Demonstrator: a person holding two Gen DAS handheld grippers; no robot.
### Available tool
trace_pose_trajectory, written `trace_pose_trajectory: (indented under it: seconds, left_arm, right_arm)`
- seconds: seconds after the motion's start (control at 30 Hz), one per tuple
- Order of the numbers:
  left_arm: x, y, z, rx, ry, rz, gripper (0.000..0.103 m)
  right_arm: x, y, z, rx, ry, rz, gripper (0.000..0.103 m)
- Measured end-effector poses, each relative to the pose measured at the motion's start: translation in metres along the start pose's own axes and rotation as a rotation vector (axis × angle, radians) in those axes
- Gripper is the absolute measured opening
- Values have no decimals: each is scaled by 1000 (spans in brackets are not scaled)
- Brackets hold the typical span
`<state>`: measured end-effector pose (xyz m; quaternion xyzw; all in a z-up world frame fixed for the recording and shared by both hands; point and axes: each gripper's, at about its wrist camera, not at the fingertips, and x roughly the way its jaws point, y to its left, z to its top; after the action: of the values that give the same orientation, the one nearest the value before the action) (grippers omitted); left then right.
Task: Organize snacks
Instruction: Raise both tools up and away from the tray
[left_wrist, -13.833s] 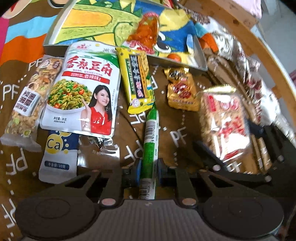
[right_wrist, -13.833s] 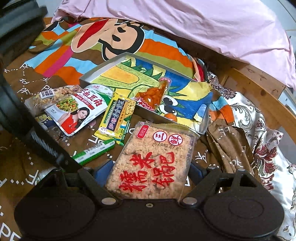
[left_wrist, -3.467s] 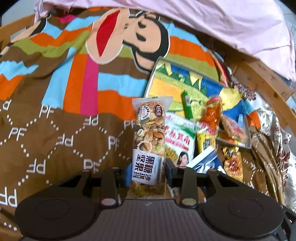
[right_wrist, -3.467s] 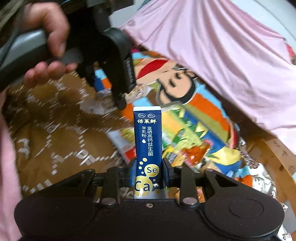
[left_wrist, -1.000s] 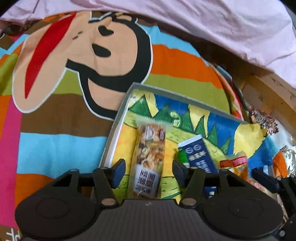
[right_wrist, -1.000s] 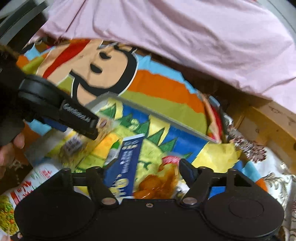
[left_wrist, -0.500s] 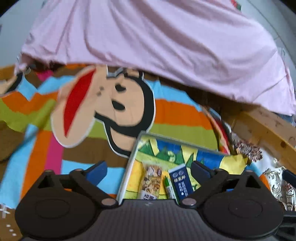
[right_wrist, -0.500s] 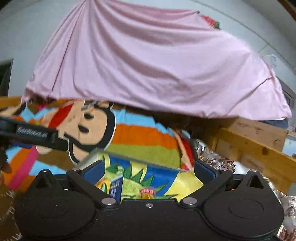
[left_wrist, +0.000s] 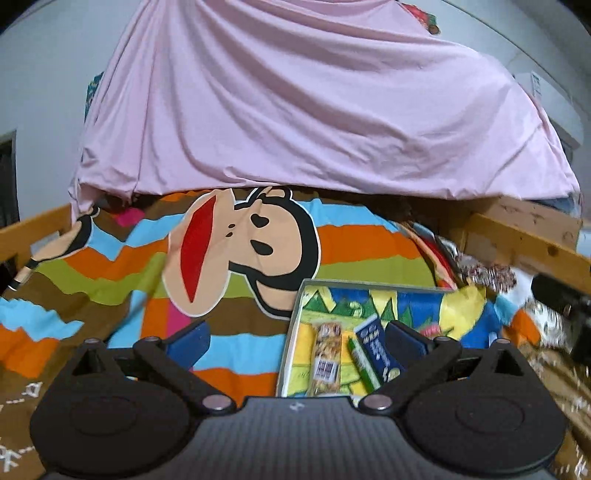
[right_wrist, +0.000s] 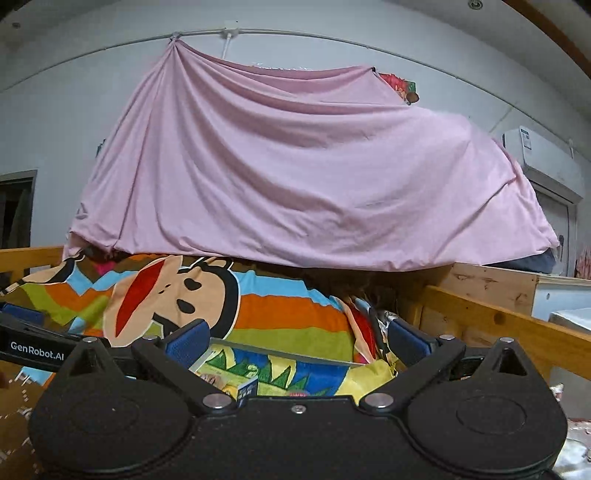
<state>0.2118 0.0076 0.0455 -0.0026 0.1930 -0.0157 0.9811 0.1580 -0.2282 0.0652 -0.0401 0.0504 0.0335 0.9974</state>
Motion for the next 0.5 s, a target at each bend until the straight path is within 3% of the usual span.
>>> trace_pose_trajectory:
  seconds: [0.3,0.5]
  left_arm:
    - [-42,-10,-26,69,26,9,102]
    - [-64,-16,-41,131,40,33,102]
  right_arm:
    - [-53,6,-11,-49,6,21,102]
    - [-77,7,-20,-59,56,35,102]
